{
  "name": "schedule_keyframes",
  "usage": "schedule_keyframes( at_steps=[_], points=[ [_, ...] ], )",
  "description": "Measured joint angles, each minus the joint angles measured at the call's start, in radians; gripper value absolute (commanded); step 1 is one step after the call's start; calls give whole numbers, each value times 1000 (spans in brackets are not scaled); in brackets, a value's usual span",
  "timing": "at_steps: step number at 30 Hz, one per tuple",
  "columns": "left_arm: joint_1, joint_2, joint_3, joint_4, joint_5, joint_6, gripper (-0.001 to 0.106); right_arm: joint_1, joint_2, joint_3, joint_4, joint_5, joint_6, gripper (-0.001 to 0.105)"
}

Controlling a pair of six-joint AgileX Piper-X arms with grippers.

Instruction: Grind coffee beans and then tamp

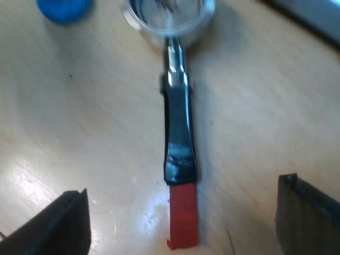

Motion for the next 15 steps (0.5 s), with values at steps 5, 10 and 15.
schedule_keyframes(
  at_steps=[5,10,15],
  points=[
    [0,0,0,0,0,0,65,0,-82,-29,0,0,-42,72],
    [0,0,0,0,0,0,65,0,-159,-36,0,-5,-45,72],
    [0,0,0,0,0,0,65,0,-226,-37,0,-31,-47,70]
  ],
)
